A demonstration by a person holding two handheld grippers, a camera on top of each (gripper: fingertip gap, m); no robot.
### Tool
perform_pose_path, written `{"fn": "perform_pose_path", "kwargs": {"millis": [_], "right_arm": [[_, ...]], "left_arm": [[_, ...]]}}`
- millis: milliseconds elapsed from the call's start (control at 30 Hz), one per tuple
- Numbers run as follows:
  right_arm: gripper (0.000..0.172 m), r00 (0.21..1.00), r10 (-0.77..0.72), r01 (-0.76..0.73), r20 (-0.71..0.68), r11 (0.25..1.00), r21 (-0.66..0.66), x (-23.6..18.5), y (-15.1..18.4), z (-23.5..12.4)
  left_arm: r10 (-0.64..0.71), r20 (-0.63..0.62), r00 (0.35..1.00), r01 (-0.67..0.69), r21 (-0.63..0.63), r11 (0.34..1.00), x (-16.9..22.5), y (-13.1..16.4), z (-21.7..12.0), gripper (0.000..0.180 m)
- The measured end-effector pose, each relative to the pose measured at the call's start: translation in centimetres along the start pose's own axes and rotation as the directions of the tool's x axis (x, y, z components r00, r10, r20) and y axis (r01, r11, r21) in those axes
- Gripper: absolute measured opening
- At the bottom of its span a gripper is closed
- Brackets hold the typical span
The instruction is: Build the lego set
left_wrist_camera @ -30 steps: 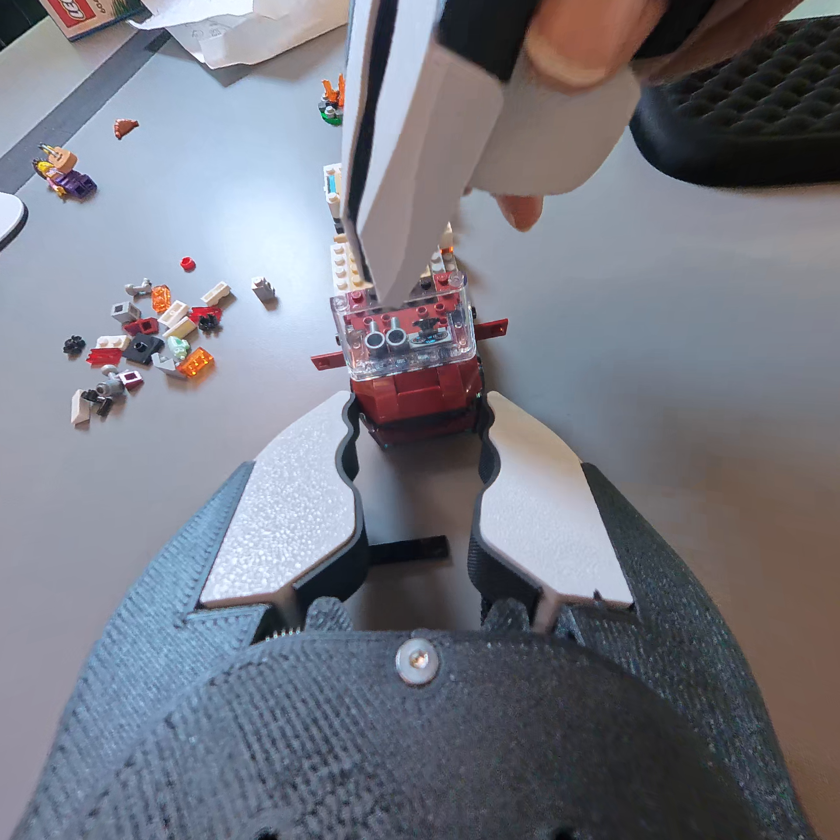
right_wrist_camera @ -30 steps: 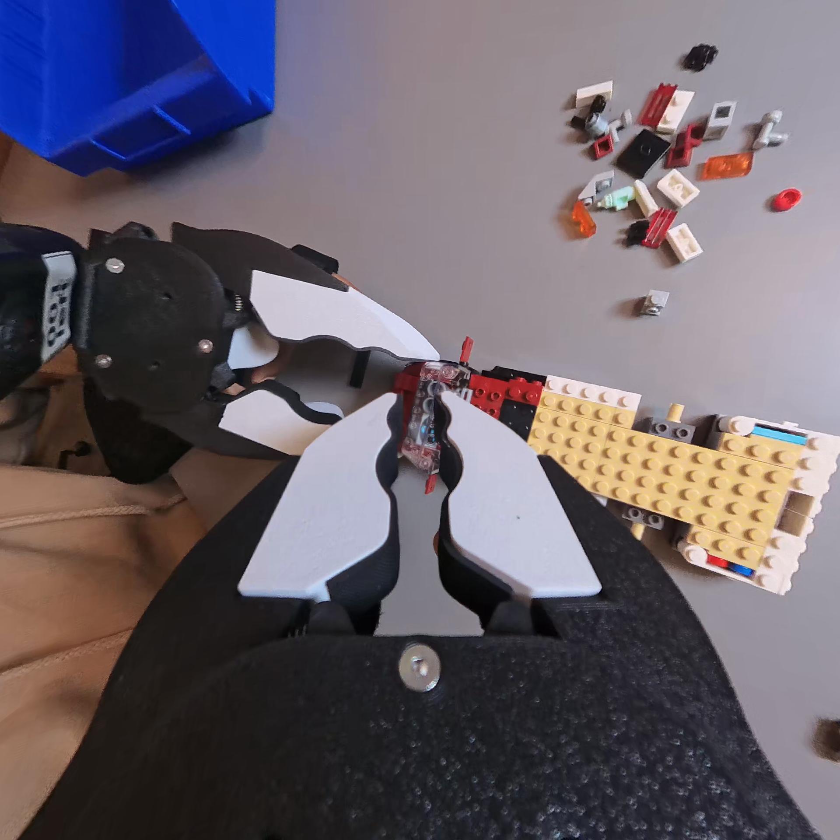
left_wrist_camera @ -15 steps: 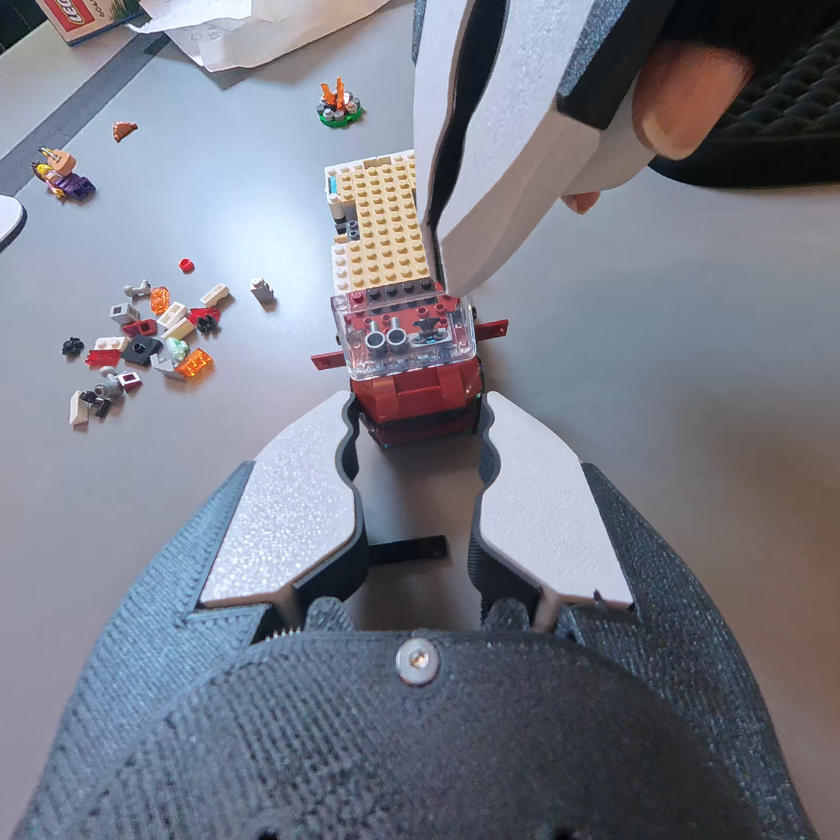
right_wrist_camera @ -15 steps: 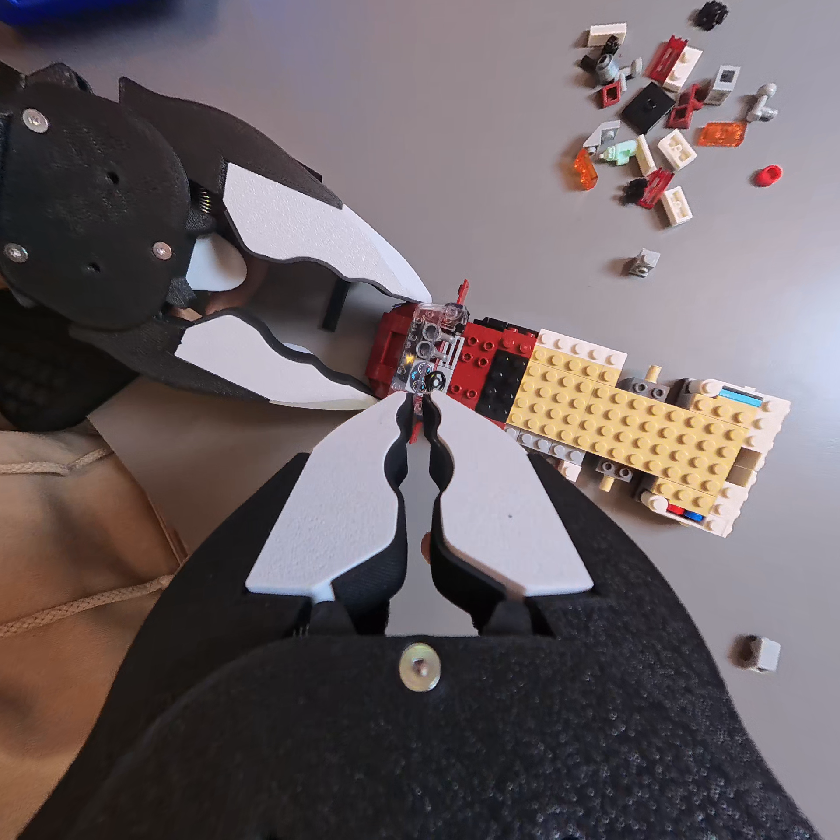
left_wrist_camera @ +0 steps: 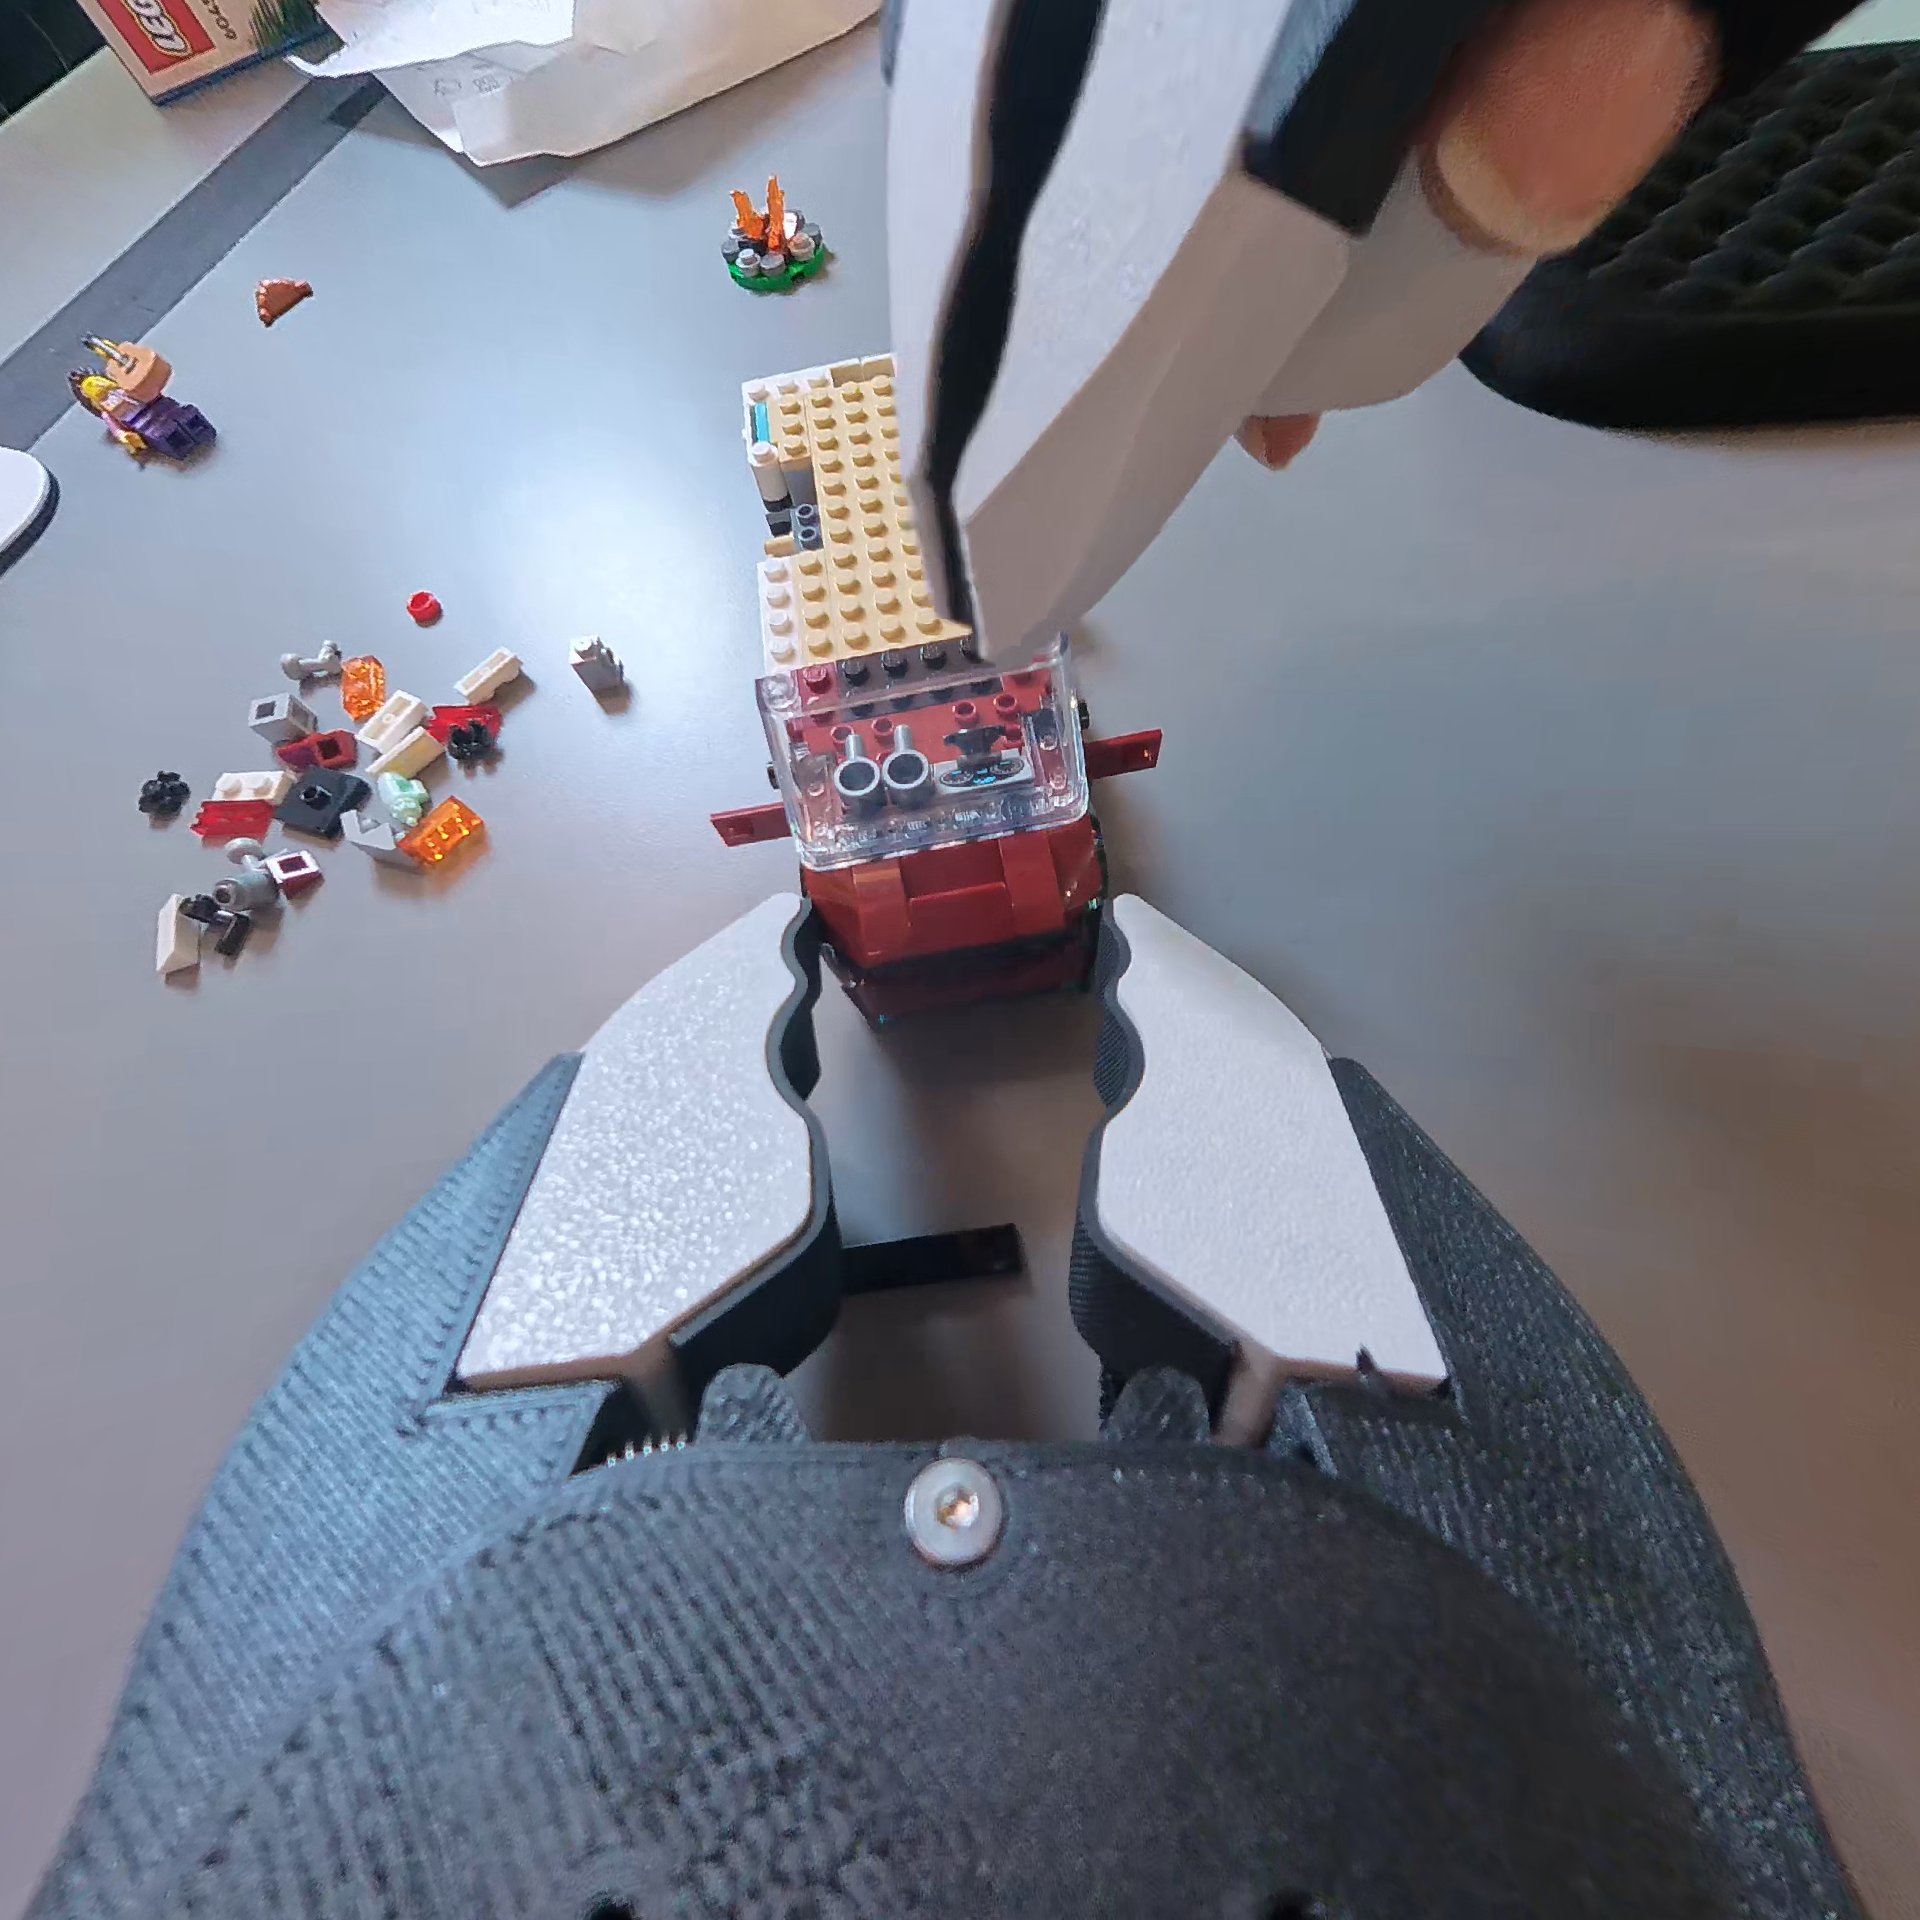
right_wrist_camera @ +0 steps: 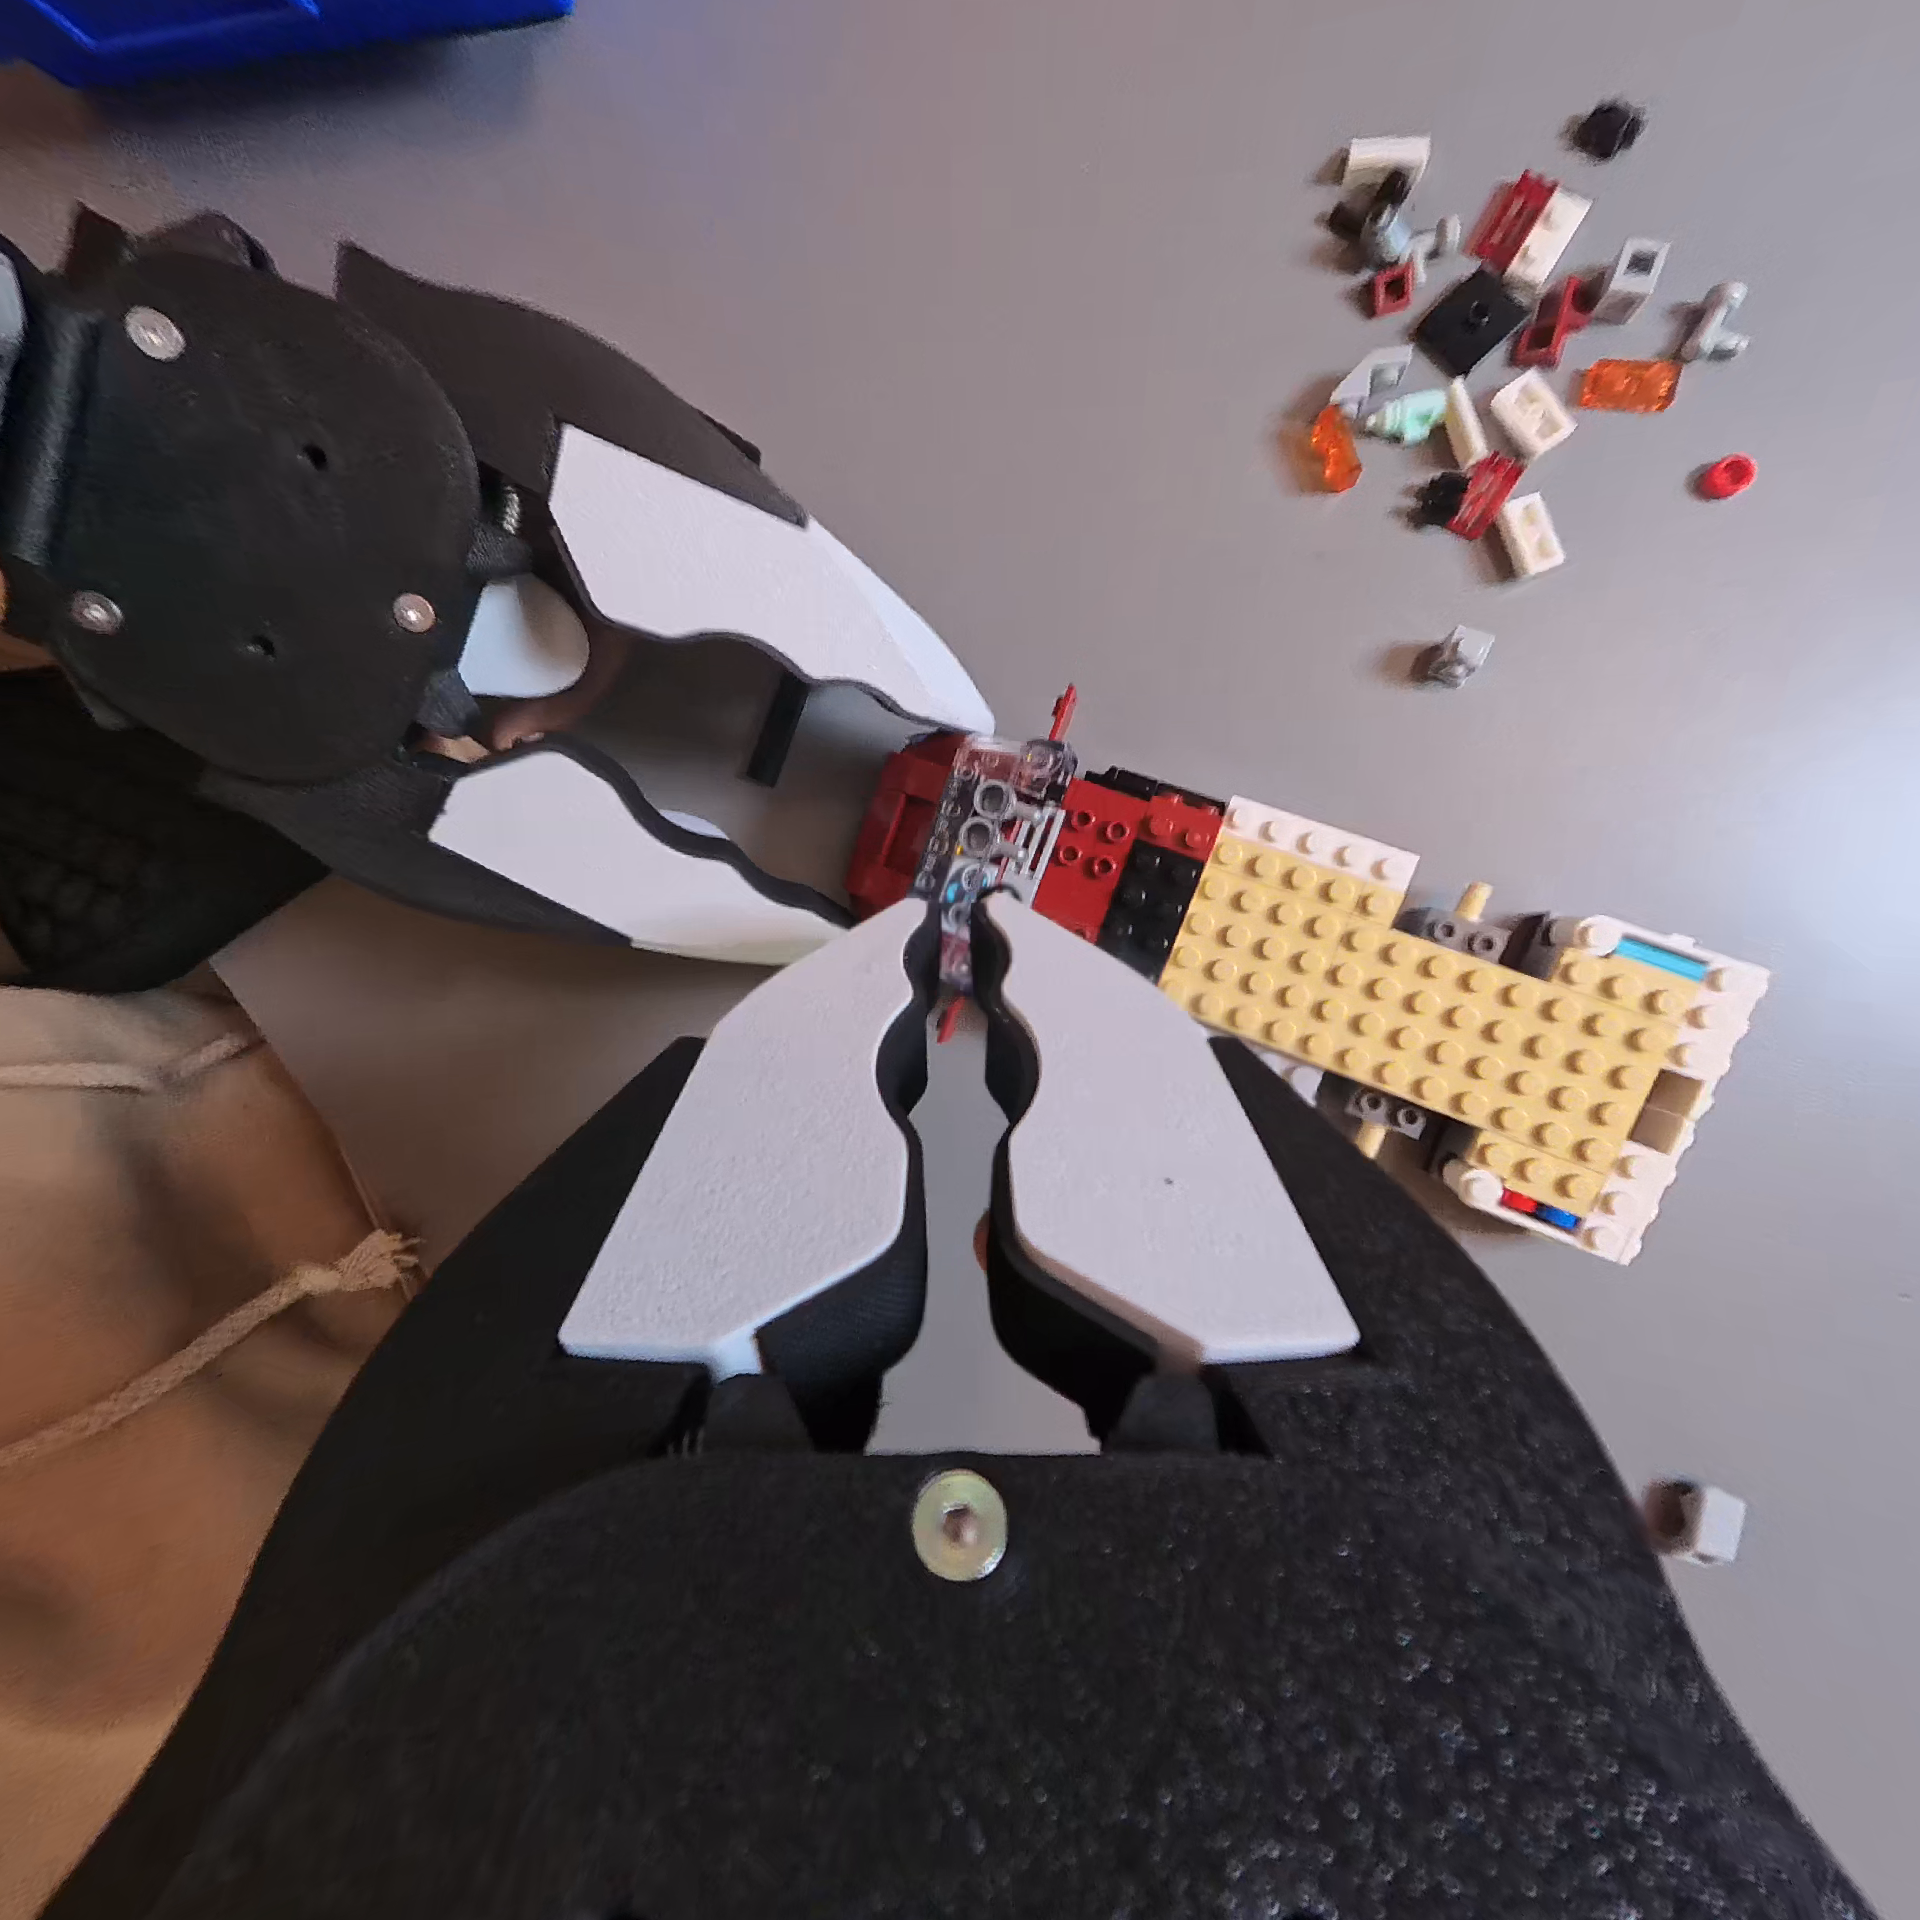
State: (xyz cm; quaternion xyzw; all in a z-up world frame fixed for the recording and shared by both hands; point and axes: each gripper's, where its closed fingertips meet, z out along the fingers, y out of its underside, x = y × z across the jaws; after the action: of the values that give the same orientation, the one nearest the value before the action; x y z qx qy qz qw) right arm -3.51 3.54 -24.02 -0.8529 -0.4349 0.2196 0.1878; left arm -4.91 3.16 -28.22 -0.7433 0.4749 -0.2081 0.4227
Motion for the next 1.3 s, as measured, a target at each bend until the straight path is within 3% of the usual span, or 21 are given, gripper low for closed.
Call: {"fn": "perform_pose_path", "kwargs": {"millis": [167, 500, 1300], "right_arm": [[0.018, 1.000, -0.012, 0.012, -0.013, 0.999, 0.053, 0.4, -2.0, -0.4], [0.019, 1.000, 0.012, -0.011, -0.006, 0.998, 0.062, 1.0, -1.9, 0.2], [0.011, 0.998, -0.001, -0.006, -0.059, 0.993, -0.115, 1.2, -1.5, 2.0]], "left_arm": [[0.006, -0.003, 1.000, -0.006, 0.002, 1.000, 0.2, 0.0, -0.1, 0.051], [0.010, -0.004, 1.000, -0.010, 0.004, 1.000, 0.4, 0.0, -0.1, 0.051], [0.010, -0.003, 1.000, -0.010, 0.003, 1.000, 0.4, 0.0, -0.1, 0.051]]}}
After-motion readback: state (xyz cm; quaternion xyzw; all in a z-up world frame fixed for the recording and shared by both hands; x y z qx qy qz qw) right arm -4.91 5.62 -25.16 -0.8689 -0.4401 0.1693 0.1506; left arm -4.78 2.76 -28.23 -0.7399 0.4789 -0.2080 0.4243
